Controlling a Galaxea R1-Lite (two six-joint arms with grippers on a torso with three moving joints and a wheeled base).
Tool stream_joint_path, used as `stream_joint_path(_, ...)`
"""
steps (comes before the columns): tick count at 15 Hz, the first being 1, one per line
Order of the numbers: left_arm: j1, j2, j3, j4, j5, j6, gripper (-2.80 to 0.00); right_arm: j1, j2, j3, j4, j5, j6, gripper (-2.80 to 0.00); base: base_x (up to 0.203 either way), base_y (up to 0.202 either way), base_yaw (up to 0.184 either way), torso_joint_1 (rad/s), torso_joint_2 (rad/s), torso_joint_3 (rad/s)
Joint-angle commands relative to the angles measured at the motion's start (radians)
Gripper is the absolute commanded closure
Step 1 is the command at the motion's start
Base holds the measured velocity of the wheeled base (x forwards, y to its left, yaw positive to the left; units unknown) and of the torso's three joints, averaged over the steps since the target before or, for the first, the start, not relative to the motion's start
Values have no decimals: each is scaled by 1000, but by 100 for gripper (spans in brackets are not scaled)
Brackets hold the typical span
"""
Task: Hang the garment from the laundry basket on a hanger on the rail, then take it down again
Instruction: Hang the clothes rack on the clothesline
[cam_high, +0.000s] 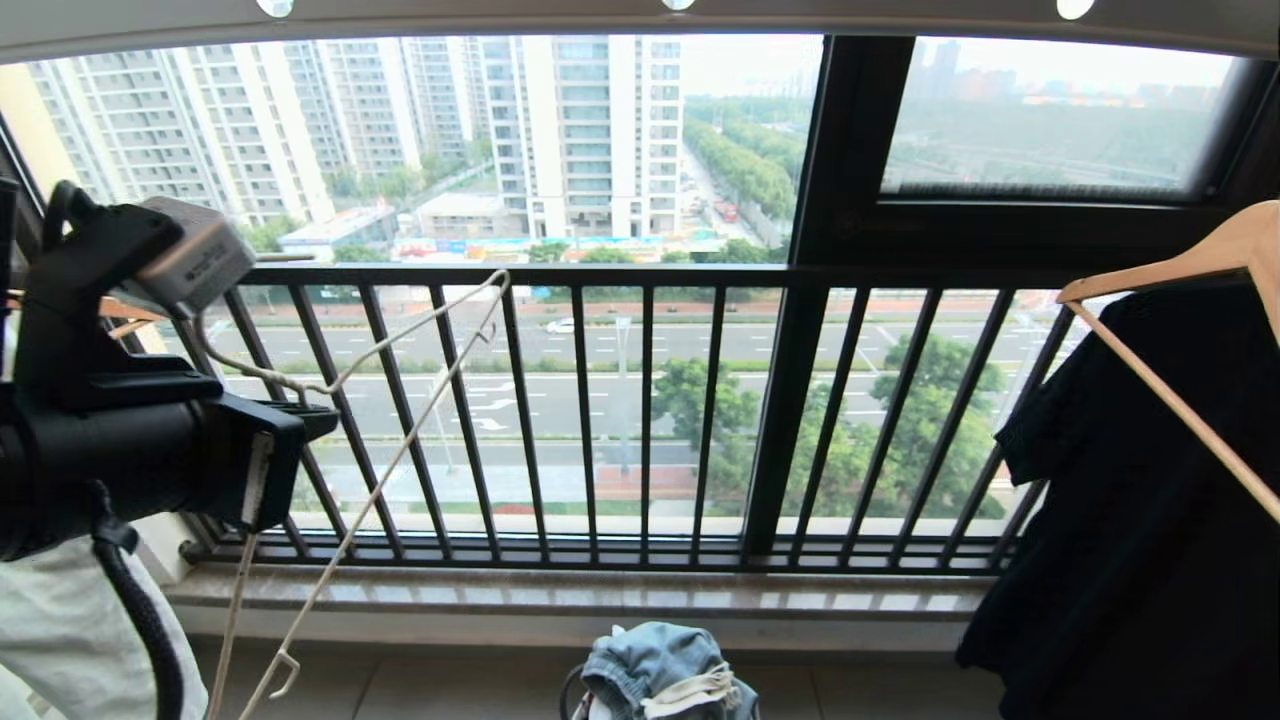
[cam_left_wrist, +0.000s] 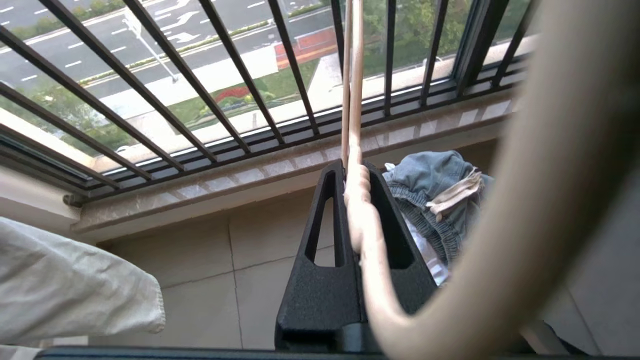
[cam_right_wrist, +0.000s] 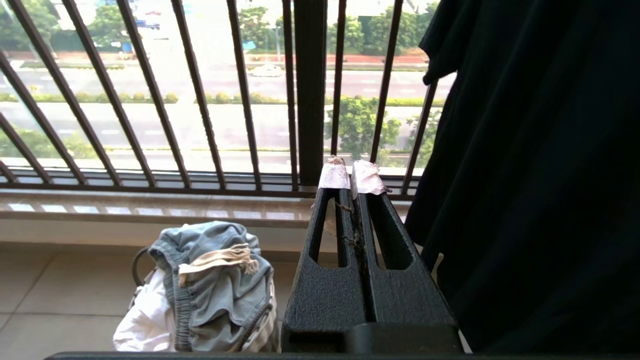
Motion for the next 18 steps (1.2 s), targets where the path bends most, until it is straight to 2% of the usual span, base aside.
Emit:
stream_joint_path(1, 54, -80, 6, 28, 1, -23, 0, 0, 3, 0, 0, 0, 0, 0, 0, 0, 0, 0, 0, 0)
stream_joint_path(4, 60, -112, -14, 43, -5, -118, 0, 1, 2, 0, 0, 0, 0, 0, 0, 0, 0, 0, 0, 0)
stream_joint_path(7, 61, -97, -66, 49, -5, -120, 0, 1, 3, 0, 0, 0, 0, 0, 0, 0, 0, 0, 0, 0)
stream_joint_path(9, 60, -96, -142, 161, -19, -122, 0, 0, 2, 0, 0, 0, 0, 0, 0, 0, 0, 0, 0, 0)
stream_joint_path(10, 60, -94, -197, 217, -48, -127, 0, 0, 2, 0, 0, 0, 0, 0, 0, 0, 0, 0, 0, 0)
stream_joint_path(13, 60, -60, -399, 395, -89, -145, 0, 1, 2, 0, 0, 0, 0, 0, 0, 0, 0, 0, 0, 0)
stream_joint_path(15, 60, -20, -538, 534, -148, -149, 0, 0, 2, 0, 0, 0, 0, 0, 0, 0, 0, 0, 0, 0)
stream_joint_path(18, 60, 86, -704, 654, -187, -150, 0, 0, 2, 0, 0, 0, 0, 0, 0, 0, 0, 0, 0, 0)
